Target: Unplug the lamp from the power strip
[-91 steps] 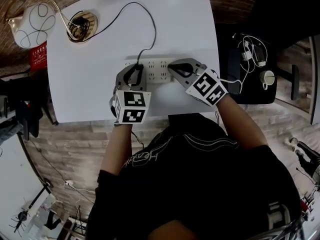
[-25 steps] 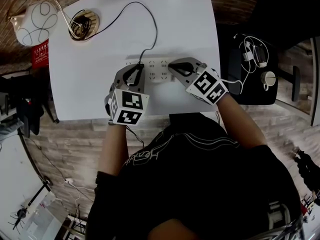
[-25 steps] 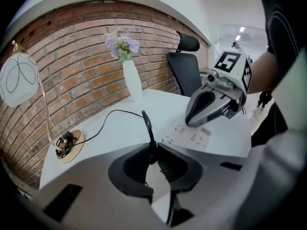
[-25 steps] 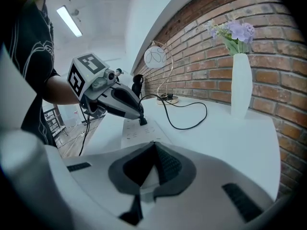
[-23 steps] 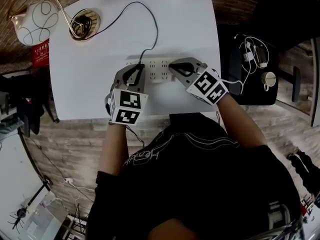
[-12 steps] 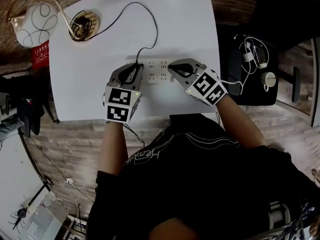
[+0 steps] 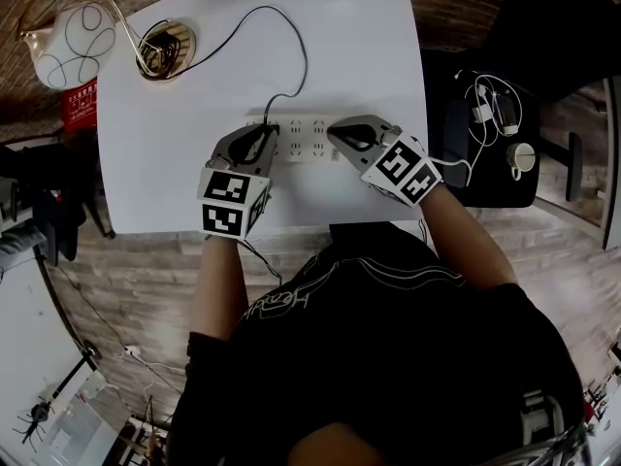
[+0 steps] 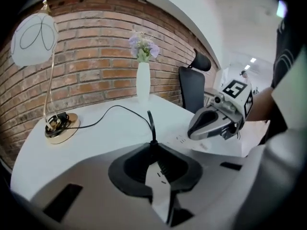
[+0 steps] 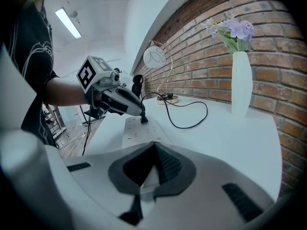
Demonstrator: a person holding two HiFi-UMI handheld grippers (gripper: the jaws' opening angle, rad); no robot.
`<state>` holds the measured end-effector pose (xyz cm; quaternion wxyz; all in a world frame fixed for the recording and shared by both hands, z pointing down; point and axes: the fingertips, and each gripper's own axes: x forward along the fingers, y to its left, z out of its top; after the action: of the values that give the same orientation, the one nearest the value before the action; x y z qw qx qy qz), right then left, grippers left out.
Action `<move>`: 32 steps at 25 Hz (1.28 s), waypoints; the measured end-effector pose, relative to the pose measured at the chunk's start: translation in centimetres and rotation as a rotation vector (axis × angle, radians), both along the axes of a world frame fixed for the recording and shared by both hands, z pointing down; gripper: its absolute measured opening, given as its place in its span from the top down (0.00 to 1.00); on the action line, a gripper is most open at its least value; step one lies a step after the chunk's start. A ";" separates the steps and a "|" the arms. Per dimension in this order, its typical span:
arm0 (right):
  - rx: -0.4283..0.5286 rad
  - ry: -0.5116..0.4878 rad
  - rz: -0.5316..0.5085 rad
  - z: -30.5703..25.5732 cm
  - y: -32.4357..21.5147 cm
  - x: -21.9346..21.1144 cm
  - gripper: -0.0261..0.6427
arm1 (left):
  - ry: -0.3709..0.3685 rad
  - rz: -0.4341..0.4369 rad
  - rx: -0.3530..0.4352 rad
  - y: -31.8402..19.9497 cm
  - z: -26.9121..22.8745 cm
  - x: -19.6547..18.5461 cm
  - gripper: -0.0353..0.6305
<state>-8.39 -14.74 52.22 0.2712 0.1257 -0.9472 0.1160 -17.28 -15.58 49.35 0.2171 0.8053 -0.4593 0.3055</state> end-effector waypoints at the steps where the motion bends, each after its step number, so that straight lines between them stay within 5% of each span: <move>1: 0.001 0.000 0.001 0.0 0.0 0.0 0.97 | 0.004 0.000 -0.001 -0.1 0.0 0.0 0.88; 6: 0.004 -0.001 0.003 0.0 -0.1 -0.1 0.97 | -0.250 0.127 0.074 0.3 0.1 0.7 0.88; 8: 0.008 0.000 0.005 0.0 0.0 0.1 0.97 | -0.272 0.141 0.082 0.6 0.2 1.0 0.88; 13: 0.010 0.002 0.004 0.0 0.0 0.1 0.97 | 0.025 -0.023 0.047 -0.3 -1.7 -0.4 0.88; 22: 0.000 0.004 0.002 0.1 0.0 0.0 0.97 | 0.016 0.014 0.057 -1.1 -4.9 -0.8 0.88; 32: -0.015 0.008 0.019 -0.3 -0.4 0.4 0.97 | 0.177 -0.067 0.031 0.1 -6.4 -0.4 0.87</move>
<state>-7.99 -15.13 51.94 0.2747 0.1333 -0.9440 0.1252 -17.64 -15.44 42.91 0.2542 0.8167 -0.4696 0.2185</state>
